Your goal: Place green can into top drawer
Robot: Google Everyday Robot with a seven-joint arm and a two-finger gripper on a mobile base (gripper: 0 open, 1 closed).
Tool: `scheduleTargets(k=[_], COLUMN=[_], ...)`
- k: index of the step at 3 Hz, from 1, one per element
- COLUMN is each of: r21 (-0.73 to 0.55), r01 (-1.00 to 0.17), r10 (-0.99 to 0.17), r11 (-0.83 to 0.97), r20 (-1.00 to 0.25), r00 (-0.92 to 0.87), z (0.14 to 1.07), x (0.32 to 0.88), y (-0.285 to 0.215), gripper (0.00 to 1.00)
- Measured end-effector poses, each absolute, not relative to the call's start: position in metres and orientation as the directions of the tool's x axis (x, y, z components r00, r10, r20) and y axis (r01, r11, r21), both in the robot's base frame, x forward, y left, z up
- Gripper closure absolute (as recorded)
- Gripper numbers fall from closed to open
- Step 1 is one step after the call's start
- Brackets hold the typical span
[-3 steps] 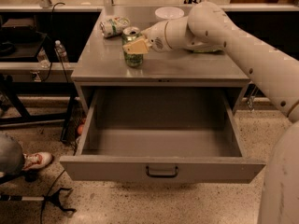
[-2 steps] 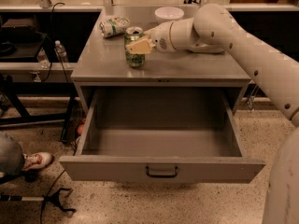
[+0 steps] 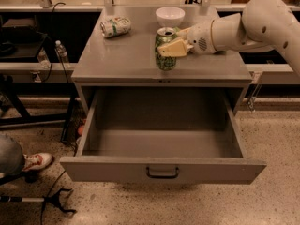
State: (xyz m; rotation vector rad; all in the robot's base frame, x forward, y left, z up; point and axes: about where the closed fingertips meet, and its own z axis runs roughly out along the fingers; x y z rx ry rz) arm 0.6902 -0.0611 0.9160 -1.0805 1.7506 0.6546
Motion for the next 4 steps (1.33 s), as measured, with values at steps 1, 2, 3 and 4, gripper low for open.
scheduleTargets(k=[1,2,3,4], r21=[-0.035,-0.049,-0.057,-0.054], r01=[-0.885,-0.904,-0.917,-0.928], r10=[-0.384,-0.449,-0.537,-0.615], r11=[0.464,0.424,0.395,0.367], r20=[-0.908,-0.878,-0.824,-0.763], r00=[-0.165,-0.163,-0.180,-0.199], z=[0.915,0.907,0.898,0.884], x=[0.688,0.659,0.628,0.602], y=[-0.061,-0.065,-0.069,-0.070], gripper=[1.00,1.00,1.00,1.00])
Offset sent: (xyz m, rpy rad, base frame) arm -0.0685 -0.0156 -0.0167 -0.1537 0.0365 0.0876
